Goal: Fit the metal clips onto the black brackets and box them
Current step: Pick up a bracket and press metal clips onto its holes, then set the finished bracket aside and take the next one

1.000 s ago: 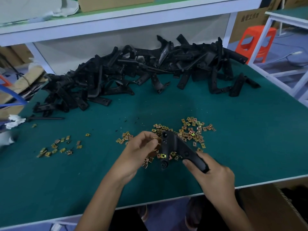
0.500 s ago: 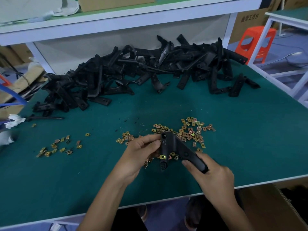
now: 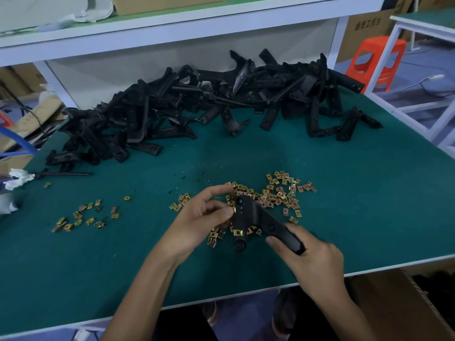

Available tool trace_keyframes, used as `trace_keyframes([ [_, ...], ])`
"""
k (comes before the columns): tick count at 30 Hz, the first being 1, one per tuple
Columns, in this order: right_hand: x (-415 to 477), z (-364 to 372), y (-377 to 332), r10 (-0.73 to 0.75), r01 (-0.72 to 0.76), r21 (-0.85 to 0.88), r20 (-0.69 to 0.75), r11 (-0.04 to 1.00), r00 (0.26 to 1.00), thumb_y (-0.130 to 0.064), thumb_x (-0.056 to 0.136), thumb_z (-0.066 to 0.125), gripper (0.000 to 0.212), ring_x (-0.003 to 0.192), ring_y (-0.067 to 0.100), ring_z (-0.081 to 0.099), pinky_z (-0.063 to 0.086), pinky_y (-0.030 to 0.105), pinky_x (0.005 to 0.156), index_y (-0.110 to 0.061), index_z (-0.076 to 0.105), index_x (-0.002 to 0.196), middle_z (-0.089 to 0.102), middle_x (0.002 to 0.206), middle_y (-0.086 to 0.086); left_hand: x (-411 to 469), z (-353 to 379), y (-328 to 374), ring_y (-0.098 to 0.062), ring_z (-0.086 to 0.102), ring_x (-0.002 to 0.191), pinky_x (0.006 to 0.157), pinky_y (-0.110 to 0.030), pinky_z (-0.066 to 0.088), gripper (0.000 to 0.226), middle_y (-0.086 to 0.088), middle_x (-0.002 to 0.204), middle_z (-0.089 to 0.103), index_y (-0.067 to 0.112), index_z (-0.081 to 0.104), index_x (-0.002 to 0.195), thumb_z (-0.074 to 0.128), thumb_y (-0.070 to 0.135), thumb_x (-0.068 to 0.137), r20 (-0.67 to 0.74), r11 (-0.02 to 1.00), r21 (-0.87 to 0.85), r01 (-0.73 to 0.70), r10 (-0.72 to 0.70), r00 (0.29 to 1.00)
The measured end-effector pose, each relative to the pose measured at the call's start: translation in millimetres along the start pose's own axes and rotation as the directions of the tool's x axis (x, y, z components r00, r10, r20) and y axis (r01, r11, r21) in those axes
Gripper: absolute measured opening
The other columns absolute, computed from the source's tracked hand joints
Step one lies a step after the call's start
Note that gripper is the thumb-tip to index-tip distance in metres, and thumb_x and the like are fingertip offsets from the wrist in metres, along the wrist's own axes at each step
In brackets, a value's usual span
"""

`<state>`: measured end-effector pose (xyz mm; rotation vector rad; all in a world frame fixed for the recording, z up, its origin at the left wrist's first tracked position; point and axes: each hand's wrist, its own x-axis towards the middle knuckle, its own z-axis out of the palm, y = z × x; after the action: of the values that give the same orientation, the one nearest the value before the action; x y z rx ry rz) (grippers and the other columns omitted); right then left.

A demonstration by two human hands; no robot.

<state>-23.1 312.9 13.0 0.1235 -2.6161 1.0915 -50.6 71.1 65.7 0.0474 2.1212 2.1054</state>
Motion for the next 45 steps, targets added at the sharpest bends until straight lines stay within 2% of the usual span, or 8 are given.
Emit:
trace_keyframes([
  [9,3.1,-1.0,1.7,-0.010,0.014,-0.035,0.099,0.999,0.995,-0.077,0.077,0.055,0.045,0.061,0.017,0.064,0.048,0.038,0.057,-0.039,0.072,0.095,0.056,0.058,-0.013,15.1,-5.9,24.1,-0.017,0.065,0.074,0.079,-0.027,0.054,0.058,-0.005,0.077,0.064,0.046,0.058,0.133,0.076,0.019,0.085,0.194,0.969,0.243,0.054,-0.103,0.976],
  [16,0.7,-2.1,0.6,0.066,-0.066,-0.002,0.001,0.998,0.998,-0.081,0.080,0.054,0.055,0.069,0.026,0.068,0.052,0.039,0.059,-0.032,0.070,0.099,0.066,0.064,-0.006,14.4,18.8,22.8,-0.021,0.070,0.088,0.089,-0.043,0.053,0.037,-0.004,0.091,0.074,0.042,0.067,0.120,0.073,0.018,0.092,0.027,0.983,0.184,0.018,-0.023,0.999],
  [21,-16.7,-23.2,-2.8,0.185,-0.174,0.184,-0.045,0.967,0.982,-0.057,0.093,0.060,0.035,0.084,0.020,0.070,0.055,0.040,0.074,-0.032,0.065,0.117,0.074,0.088,-0.006,11.4,57.5,8.0,-0.007,0.071,0.085,0.076,-0.016,0.054,0.016,0.001,0.096,0.078,0.032,0.077,0.100,0.070,0.020,0.091,-0.133,0.994,0.094,-0.063,0.075,0.988],
  [26,-85.0,-58.4,18.4,0.365,-0.346,0.174,-0.093,0.922,0.927,-0.057,0.095,0.044,0.039,0.101,0.010,0.068,0.052,0.030,0.086,-0.044,0.053,0.130,0.072,0.111,-0.012,8.9,118.9,-7.2,0.007,0.064,0.068,0.064,-0.002,0.047,0.027,0.010,0.082,0.076,0.037,0.076,0.086,0.071,0.010,0.090,0.048,0.983,0.158,-0.097,0.091,0.995],
  [32,-165.8,-99.4,36.0,0.758,-0.629,0.500,-0.090,0.595,0.646,-0.042,0.090,0.054,0.041,0.092,0.006,0.068,0.051,0.023,0.081,-0.057,0.053,0.128,0.073,0.102,-0.013,-3.3,190.9,-18.3,0.010,0.066,0.085,0.073,-0.009,0.049,0.025,0.023,0.094,0.073,0.042,0.073,0.098,0.071,0.018,0.092,0.386,0.946,0.299,-0.127,0.002,0.922],
  [37,-165.5,-151.6,83.4,0.949,-0.360,0.923,-0.017,0.136,0.315,-0.031,0.094,0.071,0.076,0.092,0.018,0.075,0.056,0.036,0.074,-0.036,0.029,0.156,0.072,0.114,-0.001,-7.1,200.8,-19.6,0.008,0.068,0.093,0.078,-0.005,0.048,0.034,0.020,0.100,0.075,0.048,0.072,0.097,0.069,0.014,0.092,0.449,0.930,0.329,-0.163,-0.003,0.893],
  [40,-153.4,-154.9,95.6,0.936,-0.309,0.951,0.085,0.027,0.343,-0.028,0.091,0.075,0.095,0.090,0.018,0.077,0.057,0.043,0.093,-0.029,0.012,0.162,0.076,0.108,0.008,-8.4,189.8,-21.9,0.008,0.068,0.093,0.076,-0.004,0.048,0.040,0.019,0.099,0.076,0.053,0.069,0.097,0.070,0.014,0.092,0.455,0.916,0.368,-0.159,-0.028,0.890],
  [45,-109.2,-113.2,70.7,0.823,-0.549,0.801,0.132,0.240,0.552,-0.016,0.095,0.069,0.035,0.072,0.015,0.069,0.057,0.027,0.063,-0.030,0.063,0.126,0.078,0.090,0.005,-5.1,141.1,-25.0,0.004,0.067,0.098,0.078,-0.010,0.051,0.033,0.022,0.105,0.074,0.058,0.068,0.103,0.070,0.027,0.092,0.348,0.901,0.429,-0.072,-0.091,0.933],
])
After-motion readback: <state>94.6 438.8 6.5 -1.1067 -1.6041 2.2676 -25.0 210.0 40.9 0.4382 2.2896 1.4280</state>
